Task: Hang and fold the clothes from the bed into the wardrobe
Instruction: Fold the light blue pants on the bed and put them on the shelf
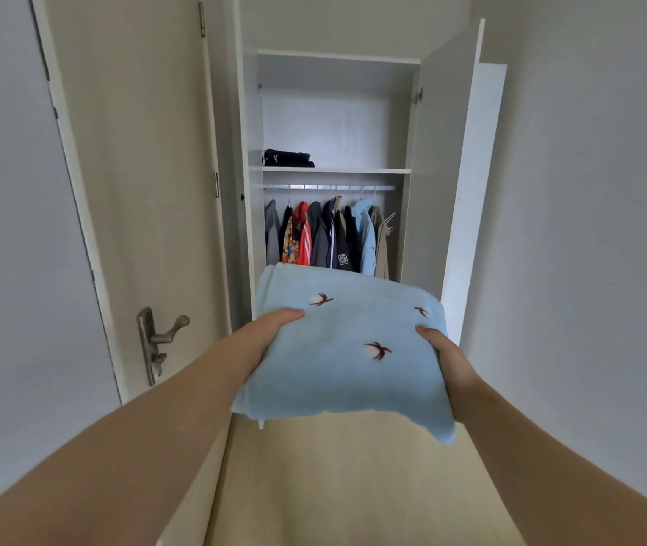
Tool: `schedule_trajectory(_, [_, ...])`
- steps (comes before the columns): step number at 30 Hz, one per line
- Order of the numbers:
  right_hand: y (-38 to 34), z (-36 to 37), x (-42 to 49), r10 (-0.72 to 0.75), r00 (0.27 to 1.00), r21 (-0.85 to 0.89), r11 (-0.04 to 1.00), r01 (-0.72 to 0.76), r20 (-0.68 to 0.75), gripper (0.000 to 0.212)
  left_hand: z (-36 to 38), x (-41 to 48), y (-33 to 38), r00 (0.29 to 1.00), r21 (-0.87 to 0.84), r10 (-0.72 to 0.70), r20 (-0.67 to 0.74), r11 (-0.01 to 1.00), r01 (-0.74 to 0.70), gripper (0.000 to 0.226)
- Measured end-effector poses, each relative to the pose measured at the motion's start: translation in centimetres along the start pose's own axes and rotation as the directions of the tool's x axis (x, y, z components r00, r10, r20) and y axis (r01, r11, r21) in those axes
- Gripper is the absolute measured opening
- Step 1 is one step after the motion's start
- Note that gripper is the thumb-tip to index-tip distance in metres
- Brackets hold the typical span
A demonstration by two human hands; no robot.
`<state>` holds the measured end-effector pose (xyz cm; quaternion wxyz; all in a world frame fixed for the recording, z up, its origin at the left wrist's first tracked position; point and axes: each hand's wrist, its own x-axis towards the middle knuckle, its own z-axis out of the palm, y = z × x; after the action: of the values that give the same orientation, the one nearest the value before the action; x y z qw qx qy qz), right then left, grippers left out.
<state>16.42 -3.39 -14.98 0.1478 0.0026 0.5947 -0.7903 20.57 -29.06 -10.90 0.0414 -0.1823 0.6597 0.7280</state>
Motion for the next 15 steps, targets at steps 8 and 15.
schedule_trajectory(8, [-8.2,-4.6,14.0,-0.039,0.998,-0.001,0.999,0.039,0.041,0.039,6.8,12.9,8.4,1.0,0.026,0.006,-0.007,1.0,-0.006,0.034])
schedule_trajectory(15, [-12.4,-6.6,23.2,-0.057,0.998,-0.017,0.998,0.058,0.029,0.041,9.5,22.2,12.7,1.0,0.016,0.028,0.004,0.999,-0.028,0.029])
